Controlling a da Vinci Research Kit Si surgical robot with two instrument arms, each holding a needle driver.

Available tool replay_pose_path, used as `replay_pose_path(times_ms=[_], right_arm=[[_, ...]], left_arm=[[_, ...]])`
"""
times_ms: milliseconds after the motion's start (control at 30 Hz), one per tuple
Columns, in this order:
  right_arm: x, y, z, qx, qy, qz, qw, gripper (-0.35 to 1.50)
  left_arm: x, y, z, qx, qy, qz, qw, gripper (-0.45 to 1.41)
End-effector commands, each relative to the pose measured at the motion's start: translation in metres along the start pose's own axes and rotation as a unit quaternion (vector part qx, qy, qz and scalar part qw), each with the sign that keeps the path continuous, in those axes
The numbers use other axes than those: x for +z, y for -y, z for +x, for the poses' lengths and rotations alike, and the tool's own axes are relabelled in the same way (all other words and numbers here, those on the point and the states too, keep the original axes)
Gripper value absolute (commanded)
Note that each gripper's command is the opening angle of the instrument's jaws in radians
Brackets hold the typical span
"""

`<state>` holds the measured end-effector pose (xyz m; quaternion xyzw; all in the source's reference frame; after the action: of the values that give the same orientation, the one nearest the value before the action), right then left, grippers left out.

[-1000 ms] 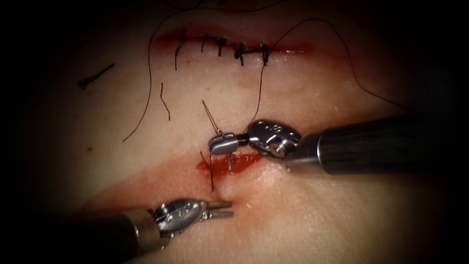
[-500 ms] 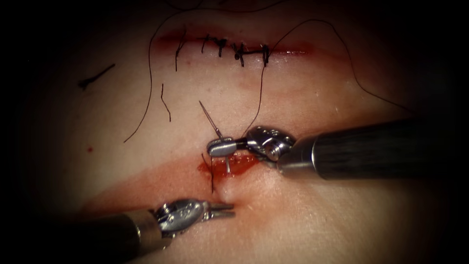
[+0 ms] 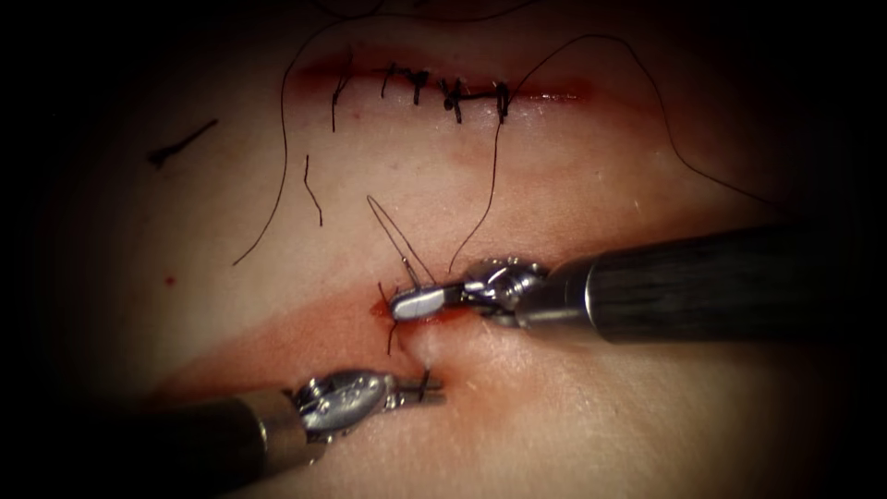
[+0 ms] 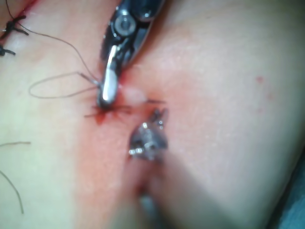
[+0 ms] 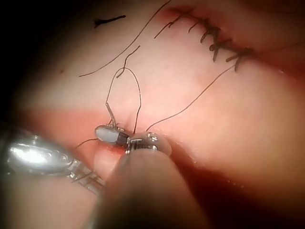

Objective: Wound Closure

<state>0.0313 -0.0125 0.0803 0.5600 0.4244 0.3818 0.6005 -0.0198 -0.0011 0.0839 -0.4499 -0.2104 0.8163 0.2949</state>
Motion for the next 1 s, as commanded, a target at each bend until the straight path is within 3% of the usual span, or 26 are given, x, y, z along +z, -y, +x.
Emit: replay_pose_path(times_ms=[33, 400, 467, 500, 533, 567, 667, 800, 900, 1000], right_arm=[[0.0008, -0.0003, -0.0004, 0.011, 0.000, 0.001, 1.000, -0.35], [0.0011, 0.0002, -0.0008, 0.054, 0.015, 0.004, 0.998, -0.35], [0.0009, 0.0006, -0.0001, 0.058, -0.007, -0.011, 0.998, -0.35], [0.0002, 0.0009, 0.0009, 0.052, -0.025, -0.014, 0.998, 0.02], [-0.0002, 0.0011, 0.0013, 0.037, -0.028, -0.017, 0.999, 0.17], [-0.0010, 0.0014, 0.0023, 0.010, -0.038, -0.025, 0.999, 0.47], [-0.0022, 0.0017, 0.0037, -0.064, -0.047, -0.038, 0.996, 0.74], [-0.0024, 0.0015, 0.0048, -0.140, -0.063, -0.067, 0.986, 1.03], [-0.0023, 0.0013, 0.0051, -0.189, -0.069, -0.084, 0.976, 1.05], [-0.0018, 0.0012, 0.0052, -0.275, -0.055, -0.111, 0.953, 1.05]], left_arm=[[0.0009, -0.0002, -0.0004, 0.000, 0.000, -0.002, 1.000, 0.20], [0.0008, -0.0004, -0.0004, 0.000, 0.000, -0.002, 1.000, 0.20], [0.0008, -0.0004, -0.0004, 0.000, 0.000, -0.002, 1.000, 0.20], [0.0008, -0.0003, -0.0004, 0.000, 0.000, -0.002, 1.000, 0.20], [0.0008, -0.0003, -0.0004, 0.000, 0.000, -0.002, 1.000, 0.20], [0.0008, -0.0004, -0.0005, 0.000, 0.000, -0.002, 1.000, 0.20], [0.0006, -0.0005, -0.0006, 0.000, 0.000, -0.003, 1.000, 0.20], [0.0005, -0.0005, -0.0006, 0.000, 0.000, -0.003, 1.000, 0.20], [0.0005, -0.0005, -0.0006, 0.000, 0.000, -0.003, 1.000, 0.20], [0.0005, -0.0005, -0.0006, 0.000, 0.000, -0.003, 1.000, 0.20]])
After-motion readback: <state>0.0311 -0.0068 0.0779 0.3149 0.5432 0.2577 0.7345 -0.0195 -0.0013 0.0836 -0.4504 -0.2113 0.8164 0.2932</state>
